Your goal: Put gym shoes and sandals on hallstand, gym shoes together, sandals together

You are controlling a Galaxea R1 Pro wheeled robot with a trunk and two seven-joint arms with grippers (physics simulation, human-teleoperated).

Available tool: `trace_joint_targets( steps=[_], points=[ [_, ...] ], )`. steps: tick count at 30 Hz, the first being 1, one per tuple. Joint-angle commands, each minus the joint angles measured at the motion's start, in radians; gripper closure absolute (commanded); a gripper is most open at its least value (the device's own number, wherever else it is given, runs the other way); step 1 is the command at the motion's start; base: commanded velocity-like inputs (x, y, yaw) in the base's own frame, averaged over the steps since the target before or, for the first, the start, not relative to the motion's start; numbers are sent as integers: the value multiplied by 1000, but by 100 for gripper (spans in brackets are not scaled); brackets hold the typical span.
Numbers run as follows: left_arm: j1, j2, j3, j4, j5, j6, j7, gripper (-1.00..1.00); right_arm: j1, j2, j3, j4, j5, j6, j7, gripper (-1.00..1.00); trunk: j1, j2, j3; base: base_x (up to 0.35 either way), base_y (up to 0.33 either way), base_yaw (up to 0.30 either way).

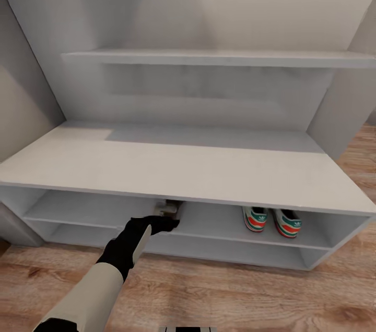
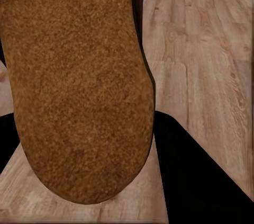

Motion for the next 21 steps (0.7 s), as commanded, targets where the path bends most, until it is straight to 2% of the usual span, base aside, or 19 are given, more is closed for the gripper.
trace_joint_targets(
  steps=[1,5,10,18,21],
  points=[
    [0,0,-1,-1,3,5,-1,-100,-1,0,-1,-1,2,5,2,100,-1,0,-1,-299,76,0],
    [0,0,1,-1,3,-8,0,-100,-1,0,-1,-1,2,5,2,100,-1,0,-1,-317,88,0],
    [4,1,1,-1,-2,-90,1,-100,-1,0,-1,-1,1,5,3,100,-1,0,-1,-308,159,0],
    [6,3,2,-3,-6,-115,2,-100,-1,0,-2,0,-1,5,4,100,-1,0,-1,-284,219,0],
    [6,12,4,-8,-6,-119,2,-100,-1,1,-2,0,-2,1,5,100,-1,0,-1,-280,228,0]
  ],
)
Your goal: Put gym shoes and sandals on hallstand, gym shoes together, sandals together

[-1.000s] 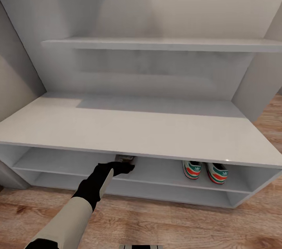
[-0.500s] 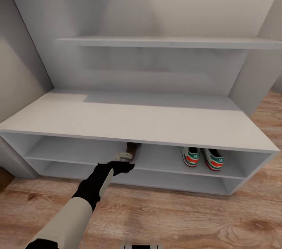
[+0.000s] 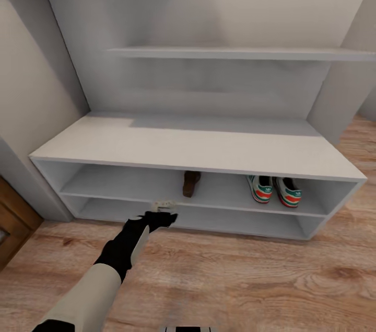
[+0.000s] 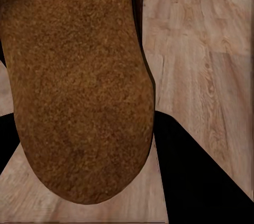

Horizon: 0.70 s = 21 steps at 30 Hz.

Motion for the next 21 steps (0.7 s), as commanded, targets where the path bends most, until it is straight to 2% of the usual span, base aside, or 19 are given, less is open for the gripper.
trace_joint_targets(
  steps=[1,8,17,19,21],
  points=[
    [0,5,0,-2,2,-1,-1,-100,-1,0,0,-2,2,4,2,100,-1,0,-1,-280,229,0],
    [0,44,4,0,4,-101,0,-100,-1,23,0,-2,2,0,2,100,-1,0,-1,-261,238,0],
    [1,75,6,-1,4,-116,0,-100,-1,40,-2,-8,3,8,-2,100,-1,0,-1,-188,280,0],
    [1,76,6,-1,4,-116,0,-100,-1,48,-3,-8,3,8,-1,100,-1,0,-1,-178,286,0],
    [2,77,6,-1,4,-116,0,-100,-1,81,-5,-8,3,4,1,100,-1,0,-1,-167,288,0]
  ],
)
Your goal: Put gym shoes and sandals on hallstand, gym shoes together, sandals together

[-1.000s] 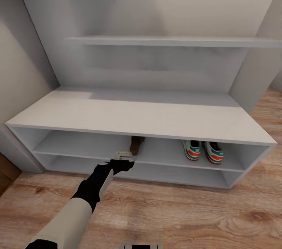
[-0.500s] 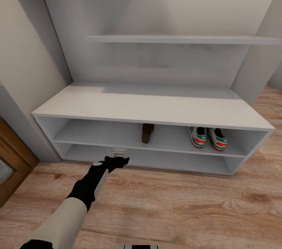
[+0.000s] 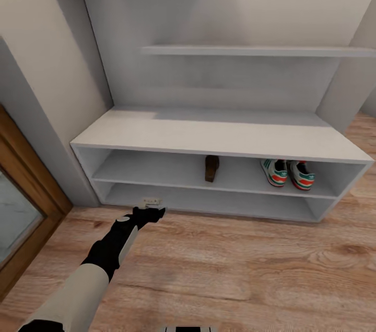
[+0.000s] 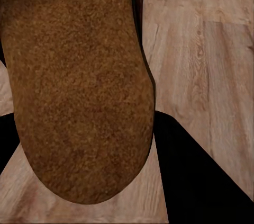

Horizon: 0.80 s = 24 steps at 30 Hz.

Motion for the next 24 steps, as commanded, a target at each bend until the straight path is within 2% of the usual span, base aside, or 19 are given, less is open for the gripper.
trace_joint_targets(
  steps=[1,11,24],
  points=[
    [0,0,0,-1,2,6,-2,-100,-2,2,-1,-2,5,5,2,100,-1,0,-1,-162,289,0],
    [1,0,0,-1,2,6,-2,-100,-2,10,3,-2,5,5,-1,100,-1,0,-1,-129,297,0],
    [0,0,0,0,2,6,-2,-100,-2,10,4,-5,6,5,-3,100,-1,0,-1,-14,312,0]
  ],
)
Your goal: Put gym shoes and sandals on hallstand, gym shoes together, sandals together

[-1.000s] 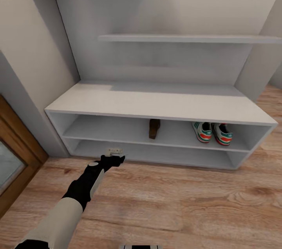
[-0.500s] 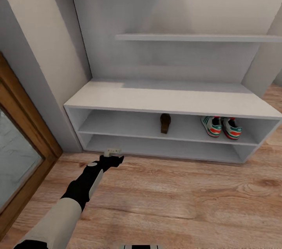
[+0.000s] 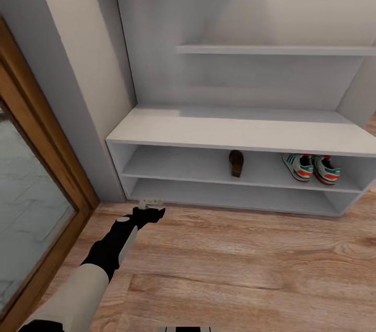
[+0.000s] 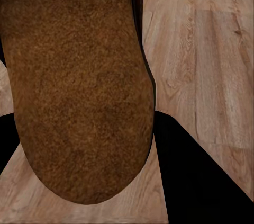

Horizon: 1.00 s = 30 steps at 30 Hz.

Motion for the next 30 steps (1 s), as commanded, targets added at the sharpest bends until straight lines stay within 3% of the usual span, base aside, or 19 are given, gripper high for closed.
trace_joint_targets(
  steps=[1,18,30],
  points=[
    [0,0,0,0,2,6,-2,-100,-1,0,0,-2,1,6,1,100,0,0,-1,0,314,0],
    [0,0,0,0,3,6,-1,-100,-1,0,0,-2,1,6,0,100,0,0,-1,-69,303,0],
    [1,8,-2,-2,9,-4,-18,-100,-1,0,0,-2,1,6,0,100,0,0,-1,-10,33,0]
  ],
)
